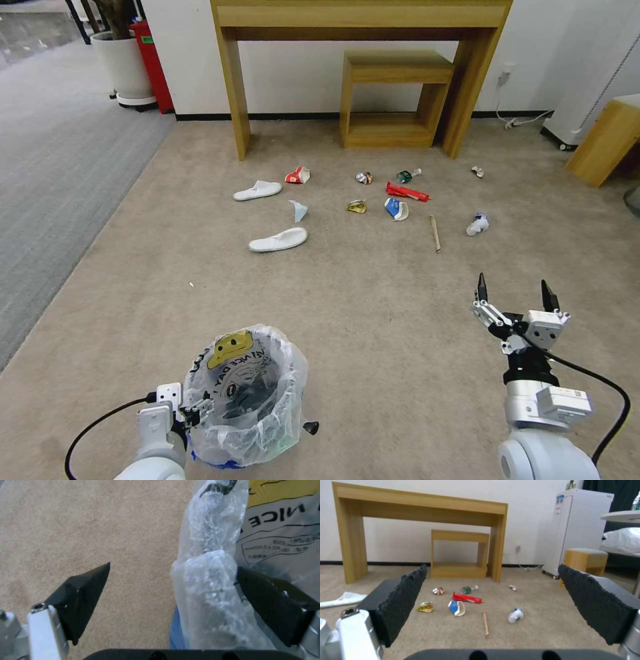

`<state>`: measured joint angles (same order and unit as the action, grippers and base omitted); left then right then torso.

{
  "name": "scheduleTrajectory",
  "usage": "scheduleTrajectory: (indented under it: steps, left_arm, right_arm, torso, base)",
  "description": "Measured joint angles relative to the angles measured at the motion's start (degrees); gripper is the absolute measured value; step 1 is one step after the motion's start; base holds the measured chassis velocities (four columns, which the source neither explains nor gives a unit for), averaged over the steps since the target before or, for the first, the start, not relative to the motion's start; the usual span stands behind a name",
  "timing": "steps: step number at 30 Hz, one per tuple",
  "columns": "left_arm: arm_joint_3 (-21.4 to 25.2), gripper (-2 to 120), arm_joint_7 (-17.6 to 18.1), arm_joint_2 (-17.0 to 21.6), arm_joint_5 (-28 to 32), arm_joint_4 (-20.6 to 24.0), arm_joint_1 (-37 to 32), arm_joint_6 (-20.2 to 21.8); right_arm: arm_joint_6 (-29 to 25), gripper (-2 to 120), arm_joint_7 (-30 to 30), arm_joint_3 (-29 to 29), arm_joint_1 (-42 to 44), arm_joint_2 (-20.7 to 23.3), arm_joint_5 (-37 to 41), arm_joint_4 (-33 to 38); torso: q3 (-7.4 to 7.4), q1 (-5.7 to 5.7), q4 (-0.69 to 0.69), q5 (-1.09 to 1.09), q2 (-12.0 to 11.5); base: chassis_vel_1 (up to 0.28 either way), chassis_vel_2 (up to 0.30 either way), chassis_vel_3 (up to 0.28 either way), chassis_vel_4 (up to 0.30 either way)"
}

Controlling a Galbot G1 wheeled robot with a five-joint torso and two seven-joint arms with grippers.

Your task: Pick up the trash bin and place the garbage on the floor into it.

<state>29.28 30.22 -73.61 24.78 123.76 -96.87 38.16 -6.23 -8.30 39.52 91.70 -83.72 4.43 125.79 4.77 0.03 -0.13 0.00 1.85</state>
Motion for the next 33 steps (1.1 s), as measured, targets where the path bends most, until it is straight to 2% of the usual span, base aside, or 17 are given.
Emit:
scheduleTrajectory:
  steps: [13,22,27,29,30,33]
  left_arm:
    - [-0.6,92,1.04,-0.16,1.68,-3.73,1.79,0.08]
    - [-0.76,88,0.72,-0.4,0.16,-2.92,1.0,-0.08]
    - [-0.9,78,0.18,-0.56,0.17,-2.07,0.69,-0.59]
    - [-0.73,61,0.11,-0.59,0.66,-0.98,0.22,-0.61]
    - [-0.73,61,0.11,-0.59,0.66,-0.98,0.22,-0.61]
    - [-0.54,46,0.05,-0.41,1.17,-0.52,0.11,-0.32]
  right_arm:
    - [0.35,100,0.0,-0.01,-0.64,0.44,0.02,-0.68]
    - [0.76,100,0.0,0.11,-0.8,0.74,0.14,-0.59]
    - [1.13,100,0.0,0.13,-0.89,0.82,0.21,-0.26]
    - [1.27,100,0.0,0.12,-0.8,0.82,0.2,-0.02]
    - [1.27,100,0.0,0.12,-0.8,0.82,0.2,-0.02]
    - [1.51,100,0.0,0.12,-0.7,0.75,0.18,0.34]
  torso:
    - [0.0,0.0,0.0,0.0,0.0]
    - [0.0,0.0,0.0,0.0,0.0]
    - [0.0,0.0,0.0,0.0,0.0]
    - [0.0,0.0,0.0,0.0,0.0]
    - [0.0,0.0,0.0,0.0,0.0]
    - [0.0,0.0,0.0,0.0,0.0]
  base:
    - [0.0,0.0,0.0,0.0]
    - [0.0,0.0,0.0,0.0]
    - [0.0,0.0,0.0,0.0]
    - [0.0,0.0,0.0,0.0]
    - [0.0,0.0,0.0,0.0]
    - [0.0,0.0,0.0,0.0]
